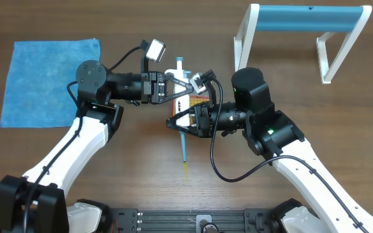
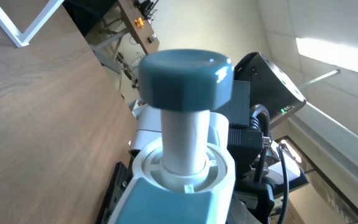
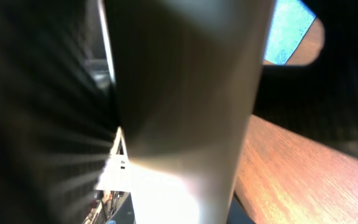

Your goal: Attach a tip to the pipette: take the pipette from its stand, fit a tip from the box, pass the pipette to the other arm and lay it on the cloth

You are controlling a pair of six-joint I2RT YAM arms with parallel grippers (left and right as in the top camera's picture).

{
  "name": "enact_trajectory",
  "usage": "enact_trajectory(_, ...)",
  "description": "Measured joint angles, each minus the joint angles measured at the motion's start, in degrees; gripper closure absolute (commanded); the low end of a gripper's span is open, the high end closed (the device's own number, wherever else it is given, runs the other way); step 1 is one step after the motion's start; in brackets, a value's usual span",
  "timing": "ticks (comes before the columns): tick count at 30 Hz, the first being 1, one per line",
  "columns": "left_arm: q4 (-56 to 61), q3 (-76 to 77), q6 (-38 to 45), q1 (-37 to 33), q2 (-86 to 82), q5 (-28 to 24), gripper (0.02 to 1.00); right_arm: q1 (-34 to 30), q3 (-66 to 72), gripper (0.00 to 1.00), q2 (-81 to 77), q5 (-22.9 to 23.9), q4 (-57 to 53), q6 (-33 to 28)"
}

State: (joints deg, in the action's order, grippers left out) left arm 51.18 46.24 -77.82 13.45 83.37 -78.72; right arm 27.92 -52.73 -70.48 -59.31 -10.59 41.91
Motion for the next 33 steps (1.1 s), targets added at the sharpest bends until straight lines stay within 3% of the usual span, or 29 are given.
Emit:
enact_trajectory(11,-0.1,0.0,0.9,-0.1,0.0,-1.1,0.993,-0.8,0.0,0.134,0.0,0.0,-0.2,-0.4)
enact_trajectory(15,-2.3,0.0,3.6,-2.5,0.0,-2.6,0.989,-4.0,0.0,0.134,0.0,0.0,-3.2,-4.3)
enact_trajectory(18,-10.7,0.3,8.2,-7.2,0.0,-3.3,0.991,-8.2,-0.1,0.132,0.0,0.3,-9.4,-8.4)
enact_trajectory(21,-28.1,0.8,17.0,-14.8,0.0,-2.3,0.991,-13.9,-0.2,0.132,0.0,0.2,-14.9,-12.9)
enact_trajectory(24,-46.7,1.0,25.7,-22.1,0.1,3.4,0.993,-18.2,-0.2,0.132,0.0,-0.7,-16.0,-16.0)
enact_trajectory(27,-63.1,1.2,31.6,-27.6,0.1,14.5,0.991,-19.9,-0.2,0.132,0.0,-1.1,-16.0,-17.4)
enact_trajectory(33,-96.0,5.2,43.4,-27.1,0.3,34.3,0.991,-20.1,-0.2,0.132,0.0,-1.5,-16.0,-18.7)
